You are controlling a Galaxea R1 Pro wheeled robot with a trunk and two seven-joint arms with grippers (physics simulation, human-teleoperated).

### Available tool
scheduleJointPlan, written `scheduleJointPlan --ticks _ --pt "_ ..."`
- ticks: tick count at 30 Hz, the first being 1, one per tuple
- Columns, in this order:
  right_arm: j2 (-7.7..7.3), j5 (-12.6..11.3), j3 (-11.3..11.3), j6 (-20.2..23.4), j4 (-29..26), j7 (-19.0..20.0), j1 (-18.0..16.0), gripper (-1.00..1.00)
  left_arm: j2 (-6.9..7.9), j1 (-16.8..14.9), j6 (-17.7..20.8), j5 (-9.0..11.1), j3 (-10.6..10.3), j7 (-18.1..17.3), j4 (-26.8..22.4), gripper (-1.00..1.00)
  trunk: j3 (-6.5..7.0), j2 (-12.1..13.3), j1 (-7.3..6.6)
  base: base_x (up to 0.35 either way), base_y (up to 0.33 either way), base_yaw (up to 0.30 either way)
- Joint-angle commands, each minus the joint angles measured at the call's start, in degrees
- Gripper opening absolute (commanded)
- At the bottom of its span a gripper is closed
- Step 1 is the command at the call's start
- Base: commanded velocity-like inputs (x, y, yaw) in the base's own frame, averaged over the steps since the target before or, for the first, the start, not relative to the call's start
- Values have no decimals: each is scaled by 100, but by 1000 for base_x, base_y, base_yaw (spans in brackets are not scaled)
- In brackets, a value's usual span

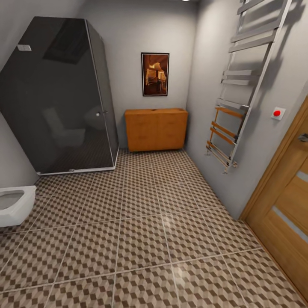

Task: Take the four mousetraps from the cabinet in the bathroom and place them on the bathroom floor. Make sure all four end up on the same floor surface, and ensure that at least two of them are either under or directly next to the same bathroom sink.

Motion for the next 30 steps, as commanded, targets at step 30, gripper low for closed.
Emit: scheduleJointPlan --ticks 30 --pt "11 -30 56 -32 22 -10 -7 100 1 -2 -12 38 -49 29 -7 100 -6 -4 4 333 0 0"
